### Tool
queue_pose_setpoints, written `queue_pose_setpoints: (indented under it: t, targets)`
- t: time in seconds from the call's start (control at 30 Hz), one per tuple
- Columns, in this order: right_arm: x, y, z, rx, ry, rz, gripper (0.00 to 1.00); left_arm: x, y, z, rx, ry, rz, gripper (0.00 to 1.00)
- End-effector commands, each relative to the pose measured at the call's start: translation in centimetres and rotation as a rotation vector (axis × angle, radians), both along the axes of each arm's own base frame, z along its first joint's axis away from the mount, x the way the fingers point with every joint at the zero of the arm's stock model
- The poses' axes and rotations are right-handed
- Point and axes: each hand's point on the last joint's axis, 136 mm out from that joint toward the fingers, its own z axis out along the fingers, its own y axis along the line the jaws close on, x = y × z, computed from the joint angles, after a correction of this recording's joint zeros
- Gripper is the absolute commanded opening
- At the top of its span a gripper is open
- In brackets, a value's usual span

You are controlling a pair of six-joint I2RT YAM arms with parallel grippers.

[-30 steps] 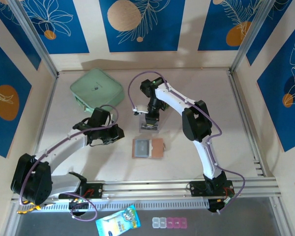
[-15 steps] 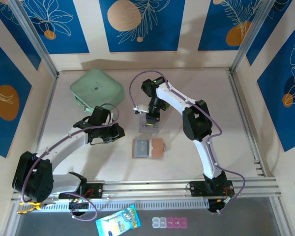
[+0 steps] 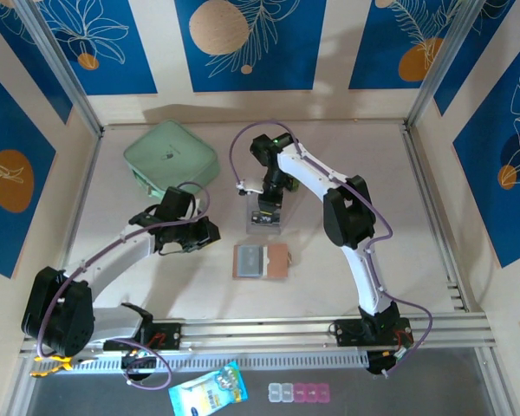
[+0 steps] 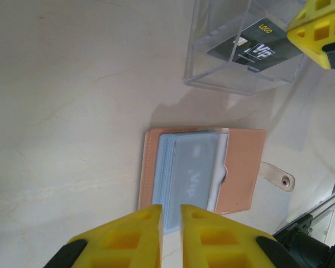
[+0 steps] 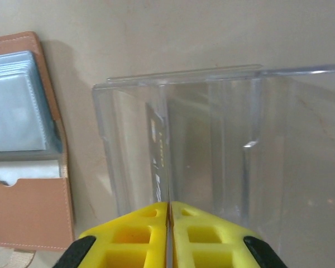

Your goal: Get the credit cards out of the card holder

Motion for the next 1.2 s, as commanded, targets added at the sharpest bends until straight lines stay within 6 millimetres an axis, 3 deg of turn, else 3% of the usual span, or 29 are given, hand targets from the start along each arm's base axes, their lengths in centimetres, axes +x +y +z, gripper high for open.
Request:
queue_pose_setpoints:
  t: [0.0,0.27,0.57,0.7,0.83,1.17]
  targets:
    - [1.0,0.0,1.6,0.014,-0.055,-0.025,0.11,0.5,-0.1,0.9,-0.024,-0.024,-0.007,0.15]
    - [1.6,-0.1,2.4,0.023,-0.083,-0.047,0.15,0.6,-0.2,0.8,-0.028,-0.022,-0.004,0.15]
    - [0.7,0.2,3.5,0.057,-0.055,-0.052,0.23,0.6,-0.3,0.7,-0.033,-0.02,-0.008,0.15]
    - [1.0,0.3,3.9,0.068,-0.076,-0.062,0.19,0.7,-0.4,0.6,-0.038,-0.017,-0.008,0.15]
    - [1.1,0.5,3.7,0.073,-0.079,-0.075,0.05,0.8,-0.5,0.6,-0.045,-0.019,-0.009,0.15]
    - [1.0,0.6,3.1,0.082,-0.081,-0.228,0.01,0.5,-0.9,0.1,-0.059,0.004,-0.023,0.13]
